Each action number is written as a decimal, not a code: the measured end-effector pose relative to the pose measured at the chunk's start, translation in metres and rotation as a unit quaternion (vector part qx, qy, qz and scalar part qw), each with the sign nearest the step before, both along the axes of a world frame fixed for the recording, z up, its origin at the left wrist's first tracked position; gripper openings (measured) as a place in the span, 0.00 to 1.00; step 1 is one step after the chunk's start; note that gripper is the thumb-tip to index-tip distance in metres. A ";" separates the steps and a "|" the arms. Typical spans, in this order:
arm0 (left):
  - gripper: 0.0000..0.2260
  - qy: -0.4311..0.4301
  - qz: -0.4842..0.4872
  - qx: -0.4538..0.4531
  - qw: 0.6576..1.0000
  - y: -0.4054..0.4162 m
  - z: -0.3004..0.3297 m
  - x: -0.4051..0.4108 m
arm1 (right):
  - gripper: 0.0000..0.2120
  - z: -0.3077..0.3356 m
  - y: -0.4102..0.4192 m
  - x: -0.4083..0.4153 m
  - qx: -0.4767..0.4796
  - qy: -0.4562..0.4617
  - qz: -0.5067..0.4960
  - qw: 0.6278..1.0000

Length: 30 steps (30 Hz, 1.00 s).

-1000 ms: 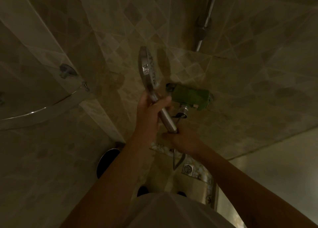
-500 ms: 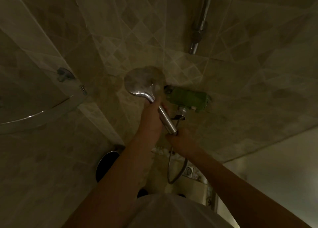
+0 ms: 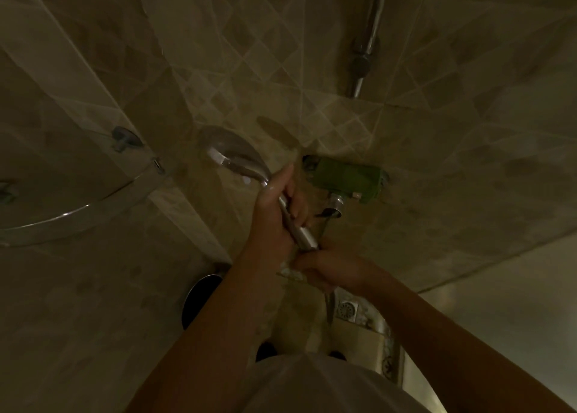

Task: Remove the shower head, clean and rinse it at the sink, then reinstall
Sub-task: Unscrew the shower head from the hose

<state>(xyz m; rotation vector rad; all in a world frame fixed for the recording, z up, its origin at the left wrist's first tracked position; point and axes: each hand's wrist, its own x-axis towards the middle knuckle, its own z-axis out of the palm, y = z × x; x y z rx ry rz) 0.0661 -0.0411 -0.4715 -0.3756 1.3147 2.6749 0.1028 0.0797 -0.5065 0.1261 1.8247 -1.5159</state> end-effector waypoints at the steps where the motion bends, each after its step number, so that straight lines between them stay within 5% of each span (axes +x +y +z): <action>1: 0.19 -0.019 0.031 -0.040 0.999 0.004 0.002 -0.001 | 0.11 -0.002 -0.003 0.000 0.044 0.033 -0.007 0.998; 6: 0.05 -0.019 0.228 -0.222 0.948 0.029 0.002 0.005 | 0.12 -0.015 -0.011 0.004 0.176 0.214 -0.053 0.959; 11: 0.07 -0.009 0.096 -0.193 0.976 0.021 0.002 0.006 | 0.06 -0.007 -0.004 -0.001 0.087 0.082 -0.085 0.989; 16: 0.17 0.054 -0.118 -0.014 0.991 0.001 0.010 -0.003 | 0.16 0.001 0.002 0.005 -0.126 -0.024 0.019 0.992; 19: 0.18 0.031 -0.203 0.080 0.975 -0.005 0.017 -0.010 | 0.18 0.001 0.001 0.005 -0.121 -0.010 0.006 0.993; 23: 0.22 -0.053 -0.028 -0.091 0.994 0.019 0.015 -0.012 | 0.12 -0.005 -0.006 0.010 0.021 0.098 -0.103 0.990; 26: 0.13 -0.016 0.157 -0.223 0.962 0.041 0.011 -0.003 | 0.15 -0.011 -0.011 0.016 0.093 0.191 -0.149 0.966; 30: 0.15 0.016 0.084 -0.217 0.972 0.042 0.009 0.007 | 0.15 -0.006 -0.003 0.016 0.052 0.187 -0.130 0.972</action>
